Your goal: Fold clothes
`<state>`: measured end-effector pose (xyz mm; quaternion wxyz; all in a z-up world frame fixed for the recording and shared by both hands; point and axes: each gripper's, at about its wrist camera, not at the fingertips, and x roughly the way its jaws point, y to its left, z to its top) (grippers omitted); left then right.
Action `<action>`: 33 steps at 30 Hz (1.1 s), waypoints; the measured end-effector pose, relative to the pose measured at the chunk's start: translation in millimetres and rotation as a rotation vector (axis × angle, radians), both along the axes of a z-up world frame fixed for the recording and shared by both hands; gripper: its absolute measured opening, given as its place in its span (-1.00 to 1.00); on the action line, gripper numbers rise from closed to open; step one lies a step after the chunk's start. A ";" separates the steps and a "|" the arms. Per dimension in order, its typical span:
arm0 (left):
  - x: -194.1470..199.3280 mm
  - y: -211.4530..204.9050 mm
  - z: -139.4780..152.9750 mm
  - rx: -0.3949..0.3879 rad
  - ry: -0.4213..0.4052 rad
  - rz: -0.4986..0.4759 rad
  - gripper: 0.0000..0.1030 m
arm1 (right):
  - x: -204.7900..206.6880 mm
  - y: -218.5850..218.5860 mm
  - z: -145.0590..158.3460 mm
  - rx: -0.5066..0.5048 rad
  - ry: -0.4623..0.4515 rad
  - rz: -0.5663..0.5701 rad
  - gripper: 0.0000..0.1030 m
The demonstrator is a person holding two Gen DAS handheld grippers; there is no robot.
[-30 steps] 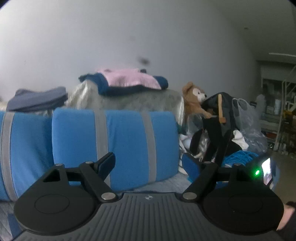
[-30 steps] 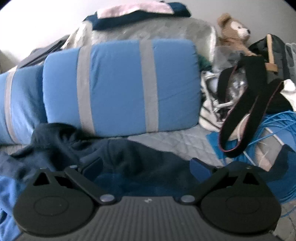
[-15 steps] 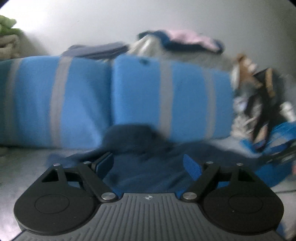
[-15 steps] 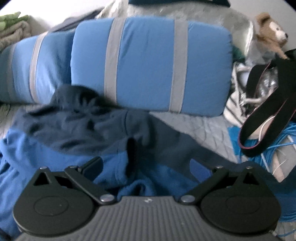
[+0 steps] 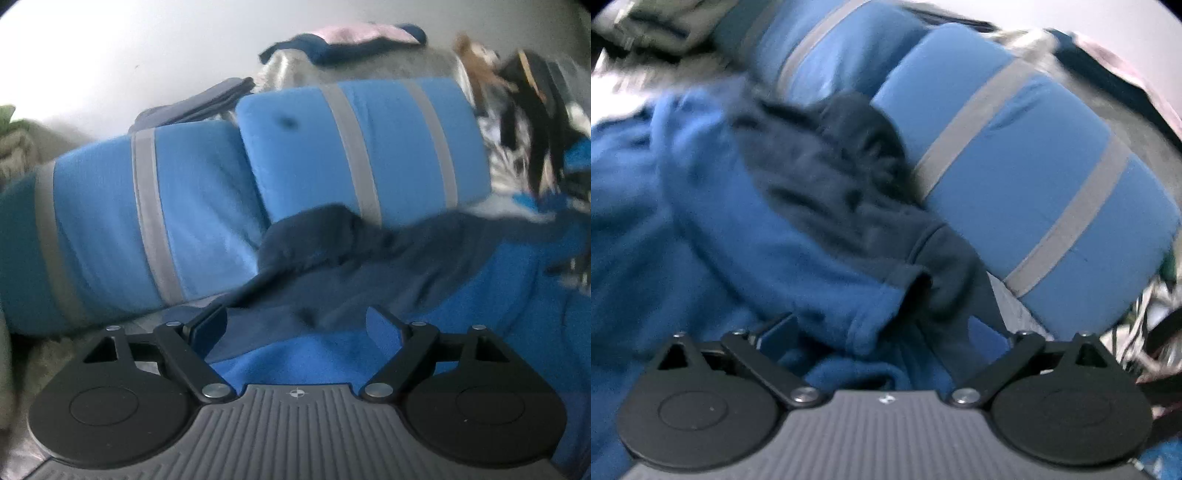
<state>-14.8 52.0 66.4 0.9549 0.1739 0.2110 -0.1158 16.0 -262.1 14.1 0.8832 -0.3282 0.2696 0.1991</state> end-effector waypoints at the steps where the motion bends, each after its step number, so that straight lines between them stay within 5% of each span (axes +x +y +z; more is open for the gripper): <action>1: -1.7 0.9 -2.1 0.029 -0.006 -0.005 0.62 | -0.5 1.7 -3.1 -0.027 -0.009 0.016 0.82; 4: -3.8 3.5 -8.8 0.100 -0.008 -0.007 0.62 | -1.9 9.5 -11.8 -0.138 -0.051 0.076 0.73; 9: 2.5 9.8 -15.6 0.074 0.053 0.003 0.62 | -1.4 21.4 -24.3 -0.319 -0.070 0.166 0.57; 14: 5.4 8.2 -17.6 0.084 0.086 0.020 0.62 | 6.8 30.9 -33.5 -0.392 -0.047 0.194 0.41; 21: 7.1 -2.6 -23.2 0.197 0.095 0.072 0.62 | 9.4 45.4 -44.9 -0.492 -0.038 0.260 0.30; 33: 5.1 -10.8 -26.7 0.266 0.117 0.058 0.62 | 12.7 55.3 -49.9 -0.536 0.004 0.285 0.16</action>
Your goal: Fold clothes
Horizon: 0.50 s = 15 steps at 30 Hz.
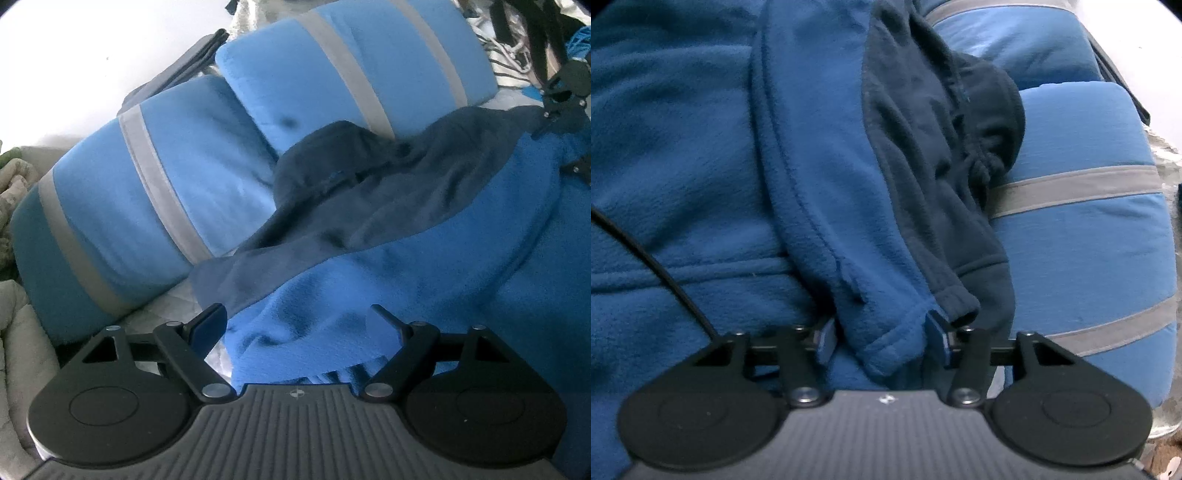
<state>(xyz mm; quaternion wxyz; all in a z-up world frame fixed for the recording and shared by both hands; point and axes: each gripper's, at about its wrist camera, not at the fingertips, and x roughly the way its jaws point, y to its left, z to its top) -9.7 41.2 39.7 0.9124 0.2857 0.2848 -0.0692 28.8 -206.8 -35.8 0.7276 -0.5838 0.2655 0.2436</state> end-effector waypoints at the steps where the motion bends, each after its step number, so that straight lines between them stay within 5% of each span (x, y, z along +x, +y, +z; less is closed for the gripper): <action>1: 0.0 -0.5 -0.3 0.004 0.002 -0.003 0.62 | 0.4 0.2 -1.3 -0.005 0.005 -0.001 0.13; 3: 0.1 0.6 -1.2 0.010 0.004 -0.006 0.62 | 1.6 0.7 -4.9 -0.019 0.019 -0.004 -0.31; 5: 0.5 2.7 -2.2 0.017 0.004 -0.009 0.62 | 0.9 1.2 -7.5 -0.029 0.014 -0.004 -0.41; 15: -1.9 40.8 -16.3 0.148 0.009 -0.078 0.62 | -17.3 3.2 24.8 0.052 -0.230 -0.039 -0.49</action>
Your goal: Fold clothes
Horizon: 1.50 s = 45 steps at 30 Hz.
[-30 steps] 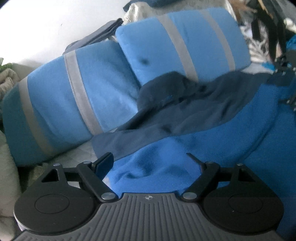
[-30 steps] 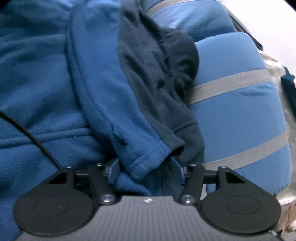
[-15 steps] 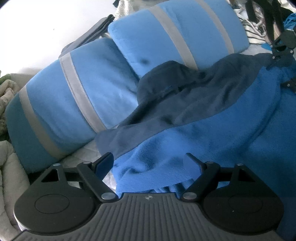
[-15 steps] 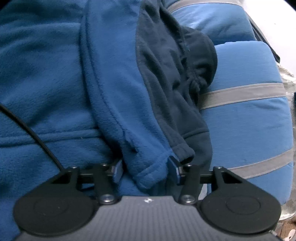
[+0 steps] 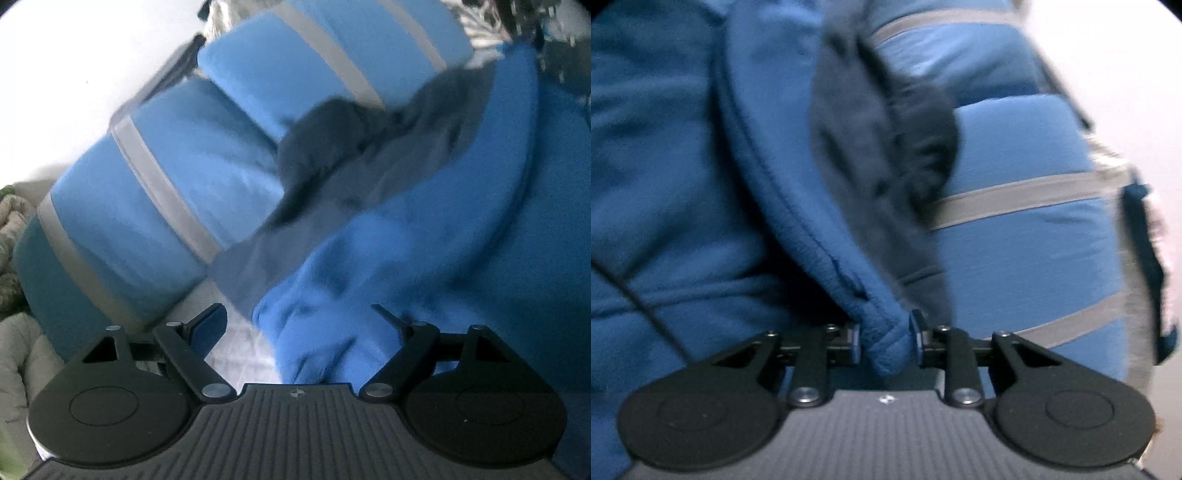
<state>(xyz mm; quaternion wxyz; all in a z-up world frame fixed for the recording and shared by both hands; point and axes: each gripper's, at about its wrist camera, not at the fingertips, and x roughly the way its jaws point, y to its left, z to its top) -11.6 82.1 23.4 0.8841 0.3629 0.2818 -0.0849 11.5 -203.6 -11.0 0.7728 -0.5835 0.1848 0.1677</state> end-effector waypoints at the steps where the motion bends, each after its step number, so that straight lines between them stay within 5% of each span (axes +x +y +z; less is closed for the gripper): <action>1: 1.0 5.2 -3.4 0.010 0.014 0.005 0.62 | -1.7 1.3 2.4 0.000 -0.022 -0.001 -0.49; 7: 13.5 31.9 -28.1 0.052 0.097 0.081 0.62 | -1.7 7.4 -1.1 -0.034 -0.036 0.010 -0.49; 14: 24.9 41.2 -29.4 -0.035 0.071 0.107 0.62 | 7.9 5.1 1.5 -0.005 -0.076 -0.051 -0.49; 20: 26.4 39.6 -40.8 0.111 0.036 0.081 0.60 | 15.3 -5.3 16.3 0.084 -0.162 -0.147 -0.50; 28: 17.7 55.6 -27.7 0.119 0.021 0.071 0.61 | 27.3 -17.7 23.6 0.132 -0.208 -0.242 -0.52; 34: -0.7 28.0 -46.7 0.345 -0.004 -0.091 0.61 | 27.4 -18.2 27.6 0.141 -0.224 -0.256 -0.52; 41: -9.1 23.0 -19.2 0.091 0.044 -0.190 0.54 | 28.8 -19.1 29.9 0.157 -0.238 -0.269 -0.51; 45: 2.6 20.0 -28.6 0.090 0.097 -0.167 -0.15 | 29.0 -19.5 28.3 0.155 -0.231 -0.271 -0.51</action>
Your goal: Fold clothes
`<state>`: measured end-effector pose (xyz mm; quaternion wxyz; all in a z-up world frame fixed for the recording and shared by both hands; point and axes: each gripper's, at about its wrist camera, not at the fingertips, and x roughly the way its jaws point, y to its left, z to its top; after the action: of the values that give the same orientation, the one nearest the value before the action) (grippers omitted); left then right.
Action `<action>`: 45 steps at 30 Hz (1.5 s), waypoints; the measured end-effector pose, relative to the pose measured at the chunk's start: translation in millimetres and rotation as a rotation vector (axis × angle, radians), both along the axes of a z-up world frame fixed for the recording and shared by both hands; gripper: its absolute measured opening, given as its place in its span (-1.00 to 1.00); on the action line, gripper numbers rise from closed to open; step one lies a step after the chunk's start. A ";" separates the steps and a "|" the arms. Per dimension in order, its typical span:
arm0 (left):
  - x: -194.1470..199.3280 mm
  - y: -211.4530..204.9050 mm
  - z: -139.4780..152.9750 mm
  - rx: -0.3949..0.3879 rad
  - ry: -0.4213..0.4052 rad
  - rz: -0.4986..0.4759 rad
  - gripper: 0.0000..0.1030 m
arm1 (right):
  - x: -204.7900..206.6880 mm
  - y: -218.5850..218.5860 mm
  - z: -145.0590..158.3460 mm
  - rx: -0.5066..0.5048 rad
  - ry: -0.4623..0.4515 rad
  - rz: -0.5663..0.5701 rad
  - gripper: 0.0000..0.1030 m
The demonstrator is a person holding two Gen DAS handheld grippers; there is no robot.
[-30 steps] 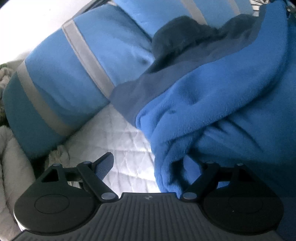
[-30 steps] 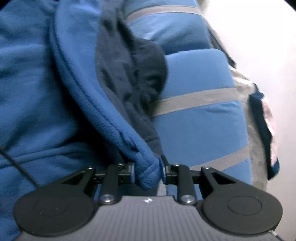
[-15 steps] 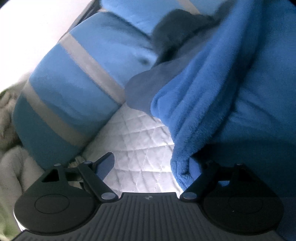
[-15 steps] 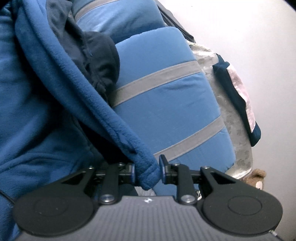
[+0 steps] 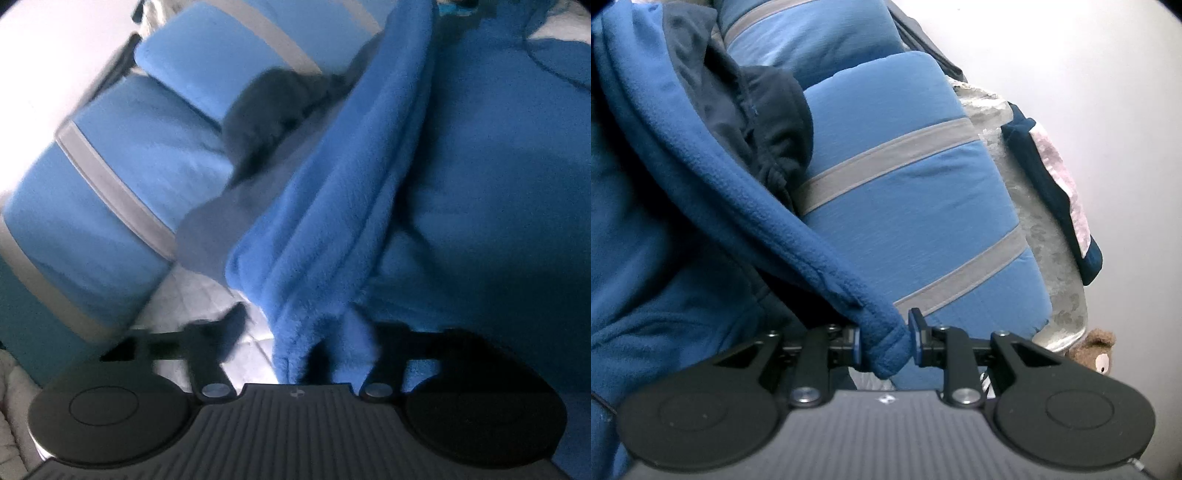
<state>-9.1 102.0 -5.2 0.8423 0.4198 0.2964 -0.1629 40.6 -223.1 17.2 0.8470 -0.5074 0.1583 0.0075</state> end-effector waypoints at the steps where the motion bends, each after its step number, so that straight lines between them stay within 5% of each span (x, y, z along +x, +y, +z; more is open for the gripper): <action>1: 1.1 -1.4 -3.7 0.015 0.006 0.007 -0.30 | 0.1 -0.1 -0.2 0.001 0.002 -0.001 -0.51; 8: -1.9 -2.2 -7.7 0.101 -0.059 0.000 -0.74 | 0.1 1.4 -1.6 -0.001 0.012 0.006 -0.51; 13: 2.1 26.6 1.1 0.064 -0.083 0.100 -0.76 | -13.7 4.7 -7.5 0.013 0.097 0.085 -0.51; 21: 1.3 34.2 -12.3 0.116 -0.017 0.087 -0.77 | -42.7 12.0 -34.9 -0.091 0.352 0.221 -0.49; 24: -3.9 28.8 -13.3 0.167 -0.018 0.057 -0.67 | -50.5 11.9 -38.8 -0.107 0.402 0.236 -0.45; 26: -8.5 22.5 -18.5 0.234 -0.027 0.024 -0.18 | -54.5 13.2 -42.5 -0.138 0.409 0.242 -0.38; 28: -10.7 18.5 -22.5 0.266 -0.031 -0.004 -0.01 | -56.1 14.3 -43.6 -0.156 0.405 0.242 -0.14; 34: -10.1 12.2 -25.2 0.274 -0.094 -0.029 -0.01 | -54.8 13.2 -36.6 -0.136 0.377 0.246 0.08; 37: -9.0 8.7 -25.9 0.288 -0.129 -0.028 -0.01 | -57.2 13.2 -37.2 -0.139 0.369 0.265 0.47; 45: -7.2 3.7 -26.6 0.283 -0.132 -0.046 -0.04 | -73.0 15.6 -44.5 -0.204 0.425 0.372 0.52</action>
<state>-16.3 105.7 -31.8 0.7884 0.5506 0.2508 -0.1109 -32.4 -207.5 -27.2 0.7235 -0.5974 0.2361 0.2527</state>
